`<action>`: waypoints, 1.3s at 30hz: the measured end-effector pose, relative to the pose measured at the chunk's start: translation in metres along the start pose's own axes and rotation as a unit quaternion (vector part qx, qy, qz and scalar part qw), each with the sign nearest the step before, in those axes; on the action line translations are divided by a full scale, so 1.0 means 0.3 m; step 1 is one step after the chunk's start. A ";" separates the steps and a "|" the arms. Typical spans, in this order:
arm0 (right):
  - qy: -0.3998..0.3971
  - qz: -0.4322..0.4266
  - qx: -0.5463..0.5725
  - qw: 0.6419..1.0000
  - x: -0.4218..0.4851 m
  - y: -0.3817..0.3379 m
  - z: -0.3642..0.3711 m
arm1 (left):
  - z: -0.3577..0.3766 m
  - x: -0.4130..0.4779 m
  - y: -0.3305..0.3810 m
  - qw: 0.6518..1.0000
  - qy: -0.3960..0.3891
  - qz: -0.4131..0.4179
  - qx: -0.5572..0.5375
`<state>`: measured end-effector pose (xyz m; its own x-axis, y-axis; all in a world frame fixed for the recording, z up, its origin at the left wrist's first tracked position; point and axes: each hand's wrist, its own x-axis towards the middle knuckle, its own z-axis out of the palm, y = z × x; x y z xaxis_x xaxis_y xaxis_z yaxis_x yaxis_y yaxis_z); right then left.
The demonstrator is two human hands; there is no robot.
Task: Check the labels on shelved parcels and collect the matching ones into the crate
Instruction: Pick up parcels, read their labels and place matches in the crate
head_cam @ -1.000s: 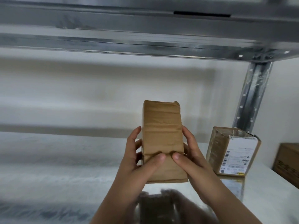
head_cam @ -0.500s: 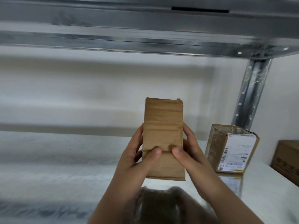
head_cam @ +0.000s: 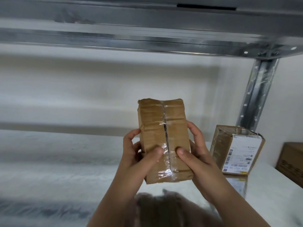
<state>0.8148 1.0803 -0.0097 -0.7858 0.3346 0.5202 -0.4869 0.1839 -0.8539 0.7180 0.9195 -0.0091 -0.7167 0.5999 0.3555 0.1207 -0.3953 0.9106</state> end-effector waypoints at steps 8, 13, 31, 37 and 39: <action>-0.033 -0.027 -0.061 0.997 -0.013 -0.008 0.009 | -0.012 0.002 -0.025 0.999 -0.010 0.030 0.009; -0.023 -0.038 -0.059 0.997 -0.012 -0.009 0.010 | -0.003 0.001 -0.018 1.000 -0.019 0.024 -0.007; -0.034 -0.001 -0.007 0.999 -0.010 -0.014 0.016 | 0.008 0.008 -0.009 0.999 -0.027 0.020 0.014; -0.058 -0.009 -0.015 0.998 -0.016 -0.014 0.014 | 0.007 0.003 -0.004 0.999 -0.036 0.034 -0.012; -0.060 -0.016 -0.014 0.998 -0.017 -0.017 0.015 | 0.009 0.002 -0.002 0.998 -0.037 0.039 -0.015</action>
<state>0.8197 1.0735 -0.0080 -0.8103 0.2161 0.5447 -0.5034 0.2191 -0.8358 0.7195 0.9220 -0.0090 -0.6533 0.6159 0.4403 0.1517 -0.4632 0.8732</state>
